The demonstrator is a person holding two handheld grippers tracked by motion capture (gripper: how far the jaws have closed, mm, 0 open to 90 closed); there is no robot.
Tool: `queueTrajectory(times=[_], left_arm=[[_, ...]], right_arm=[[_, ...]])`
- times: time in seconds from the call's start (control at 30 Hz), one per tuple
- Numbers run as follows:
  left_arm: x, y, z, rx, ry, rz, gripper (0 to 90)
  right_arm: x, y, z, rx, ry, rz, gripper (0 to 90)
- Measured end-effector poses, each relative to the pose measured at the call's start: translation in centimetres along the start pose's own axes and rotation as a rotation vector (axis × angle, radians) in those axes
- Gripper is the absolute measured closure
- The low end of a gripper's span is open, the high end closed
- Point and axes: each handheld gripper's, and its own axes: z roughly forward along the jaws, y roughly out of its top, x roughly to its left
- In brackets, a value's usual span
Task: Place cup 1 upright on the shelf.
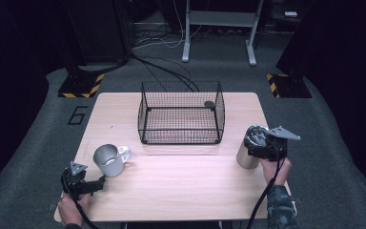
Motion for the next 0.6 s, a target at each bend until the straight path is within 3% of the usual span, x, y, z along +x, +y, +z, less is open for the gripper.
queueTrajectory(times=[0.6], left_arm=[[0.0, 0.0, 0.0, -0.003, 0.002, 0.002, 0.4]], right_arm=[[0.6, 1.3, -1.5, -0.017, 0.015, -0.036, 3.3]])
